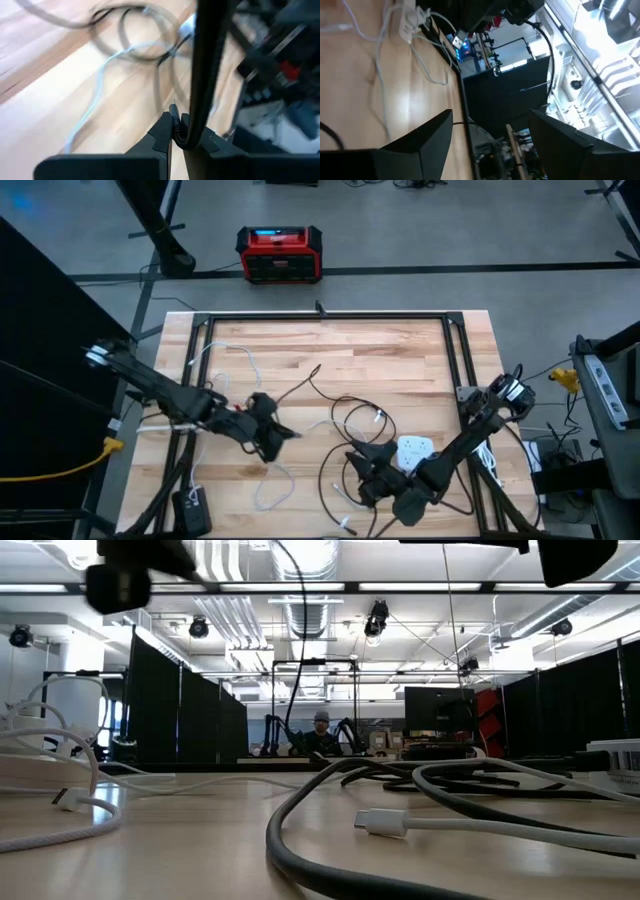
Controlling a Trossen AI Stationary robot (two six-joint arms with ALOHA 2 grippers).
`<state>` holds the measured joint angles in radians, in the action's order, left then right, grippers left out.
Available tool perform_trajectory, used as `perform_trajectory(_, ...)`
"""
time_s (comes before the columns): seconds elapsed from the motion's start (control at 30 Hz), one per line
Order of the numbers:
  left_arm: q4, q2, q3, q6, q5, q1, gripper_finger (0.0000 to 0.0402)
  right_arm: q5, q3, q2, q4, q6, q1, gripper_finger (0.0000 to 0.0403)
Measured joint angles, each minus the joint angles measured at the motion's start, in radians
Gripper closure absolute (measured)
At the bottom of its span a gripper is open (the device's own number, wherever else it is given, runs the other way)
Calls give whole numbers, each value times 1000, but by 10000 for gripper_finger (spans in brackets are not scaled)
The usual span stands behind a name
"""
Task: Insert USB
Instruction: Insert the black charger cable into the white charger adapter connected to the left white outlet extension
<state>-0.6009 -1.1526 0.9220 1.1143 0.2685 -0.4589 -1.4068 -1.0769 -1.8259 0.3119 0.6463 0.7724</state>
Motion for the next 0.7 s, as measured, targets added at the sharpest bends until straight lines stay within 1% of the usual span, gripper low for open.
perform_trajectory(0.07,-178,-3,38,-4,-66,-5,387,0,1,0,-68,-82,0,188)
perform_trajectory(0.17,-488,-64,134,-16,-135,-15,387,0,1,0,-174,-218,0,198)
perform_trajectory(0.23,-666,-125,208,-46,-146,-21,387,0,1,0,-245,-301,0,203)
perform_trajectory(0.33,-850,-220,308,-157,-147,-27,387,0,2,0,-303,-384,0,208)
perform_trajectory(0.43,-921,-305,365,-336,-149,-31,387,1,2,0,-317,-419,0,211)
perform_trajectory(0.53,-964,-361,372,-496,-166,-31,387,0,2,0,-315,-419,0,212)
perform_trajectory(0.63,-969,-374,339,-571,-190,-31,387,3,2,0,-315,-419,0,213)
perform_trajectory(0.7,-970,-359,305,-574,-208,-31,388,3,2,0,-315,-418,0,213)
